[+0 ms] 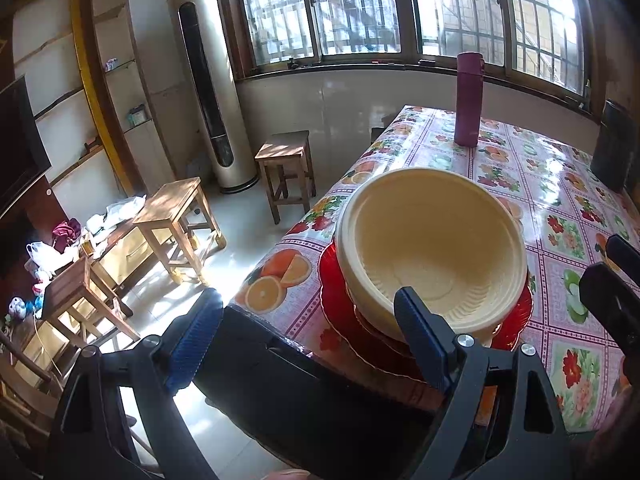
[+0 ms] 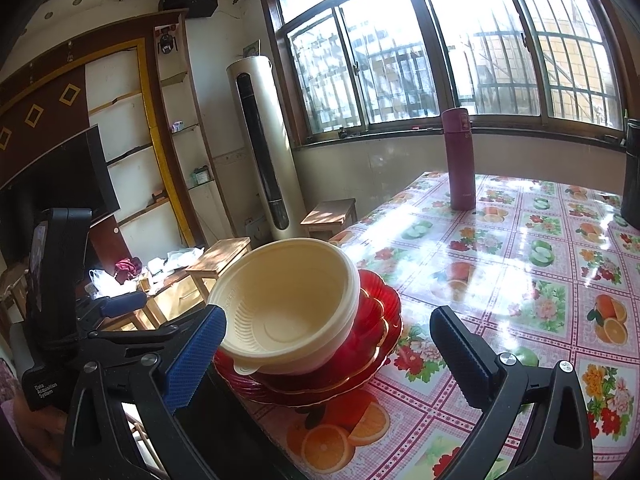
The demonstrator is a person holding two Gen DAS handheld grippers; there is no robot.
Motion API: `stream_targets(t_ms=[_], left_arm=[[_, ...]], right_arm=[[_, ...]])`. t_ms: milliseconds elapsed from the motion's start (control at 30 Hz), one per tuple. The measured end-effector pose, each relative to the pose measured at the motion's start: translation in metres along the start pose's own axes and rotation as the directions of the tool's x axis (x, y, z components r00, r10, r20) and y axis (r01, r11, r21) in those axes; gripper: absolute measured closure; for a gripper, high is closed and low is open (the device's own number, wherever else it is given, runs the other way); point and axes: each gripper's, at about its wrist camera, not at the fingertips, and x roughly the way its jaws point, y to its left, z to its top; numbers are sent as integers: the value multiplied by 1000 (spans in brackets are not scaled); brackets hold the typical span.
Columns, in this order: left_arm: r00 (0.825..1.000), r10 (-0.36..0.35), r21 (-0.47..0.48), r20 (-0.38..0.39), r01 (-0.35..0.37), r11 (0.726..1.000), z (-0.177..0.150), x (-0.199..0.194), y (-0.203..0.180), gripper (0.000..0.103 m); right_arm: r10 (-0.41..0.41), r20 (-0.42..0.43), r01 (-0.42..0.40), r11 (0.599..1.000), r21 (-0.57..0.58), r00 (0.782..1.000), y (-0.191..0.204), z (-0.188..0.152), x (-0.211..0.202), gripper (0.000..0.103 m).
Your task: Organize plates and bowls
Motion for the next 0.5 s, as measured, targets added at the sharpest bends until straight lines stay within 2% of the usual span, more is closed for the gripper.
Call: stream_targets(t_ms=[500], left_arm=[[1000, -11, 23, -13, 12, 1000, 2, 6, -3, 15]], right_arm=[[4, -5, -4, 1000, -11, 1000, 3, 1, 3, 0]])
